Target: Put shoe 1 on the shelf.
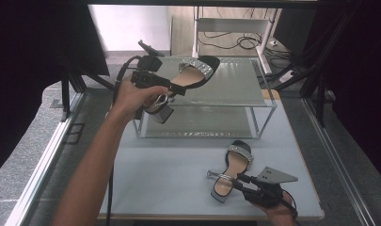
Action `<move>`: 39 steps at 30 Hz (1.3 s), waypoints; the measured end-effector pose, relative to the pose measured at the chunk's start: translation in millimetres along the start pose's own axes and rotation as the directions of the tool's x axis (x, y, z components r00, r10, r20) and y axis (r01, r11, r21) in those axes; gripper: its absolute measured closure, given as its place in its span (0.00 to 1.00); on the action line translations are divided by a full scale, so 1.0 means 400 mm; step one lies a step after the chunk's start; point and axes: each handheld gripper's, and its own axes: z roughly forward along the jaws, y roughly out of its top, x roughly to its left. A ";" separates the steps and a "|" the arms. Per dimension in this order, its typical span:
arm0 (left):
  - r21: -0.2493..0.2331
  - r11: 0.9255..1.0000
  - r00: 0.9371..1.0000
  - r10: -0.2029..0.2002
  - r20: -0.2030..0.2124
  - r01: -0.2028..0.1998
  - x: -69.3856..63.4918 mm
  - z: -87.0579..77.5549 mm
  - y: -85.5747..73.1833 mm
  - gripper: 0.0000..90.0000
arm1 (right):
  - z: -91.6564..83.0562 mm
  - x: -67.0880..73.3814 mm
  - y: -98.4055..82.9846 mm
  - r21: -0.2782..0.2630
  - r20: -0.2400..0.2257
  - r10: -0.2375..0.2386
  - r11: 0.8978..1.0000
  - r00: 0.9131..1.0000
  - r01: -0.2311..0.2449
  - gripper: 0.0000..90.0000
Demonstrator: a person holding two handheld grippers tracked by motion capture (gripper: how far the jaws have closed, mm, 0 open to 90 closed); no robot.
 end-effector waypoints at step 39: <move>-0.015 0.952 0.931 -0.302 -0.202 0.306 0.189 0.259 0.185 0.48 | -0.003 0.021 -0.015 -0.021 0.003 -0.033 0.999 0.999 0.033 0.68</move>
